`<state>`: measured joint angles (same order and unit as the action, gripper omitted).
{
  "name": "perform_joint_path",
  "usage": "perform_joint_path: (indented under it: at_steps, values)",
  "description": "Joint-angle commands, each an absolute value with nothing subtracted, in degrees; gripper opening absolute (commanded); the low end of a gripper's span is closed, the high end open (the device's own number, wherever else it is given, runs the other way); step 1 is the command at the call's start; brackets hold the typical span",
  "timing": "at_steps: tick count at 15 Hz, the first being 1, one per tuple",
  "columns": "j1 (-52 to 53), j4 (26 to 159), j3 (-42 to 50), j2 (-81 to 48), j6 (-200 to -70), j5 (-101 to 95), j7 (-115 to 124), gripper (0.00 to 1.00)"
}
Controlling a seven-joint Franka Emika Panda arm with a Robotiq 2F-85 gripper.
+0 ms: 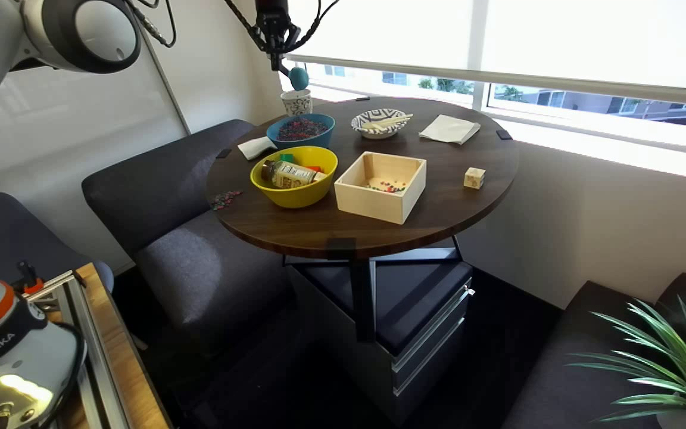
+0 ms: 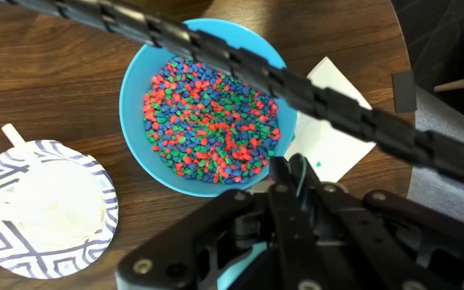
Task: Scoop up cereal from the blue bowl and pour them into the cup
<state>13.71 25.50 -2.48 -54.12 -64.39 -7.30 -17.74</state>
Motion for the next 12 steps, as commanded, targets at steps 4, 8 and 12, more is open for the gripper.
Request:
perform_joint_path:
  at_steps: [4,8,12]
  values:
    - [16.72,26.83,0.67,-53.49,-66.19,-13.01,-19.56,0.02]
    - [17.72,26.87,1.12,-53.26,-67.73,-14.25,-19.52,0.02]
    - [17.89,27.07,0.91,-52.87,-67.67,-13.86,-19.54,0.02]
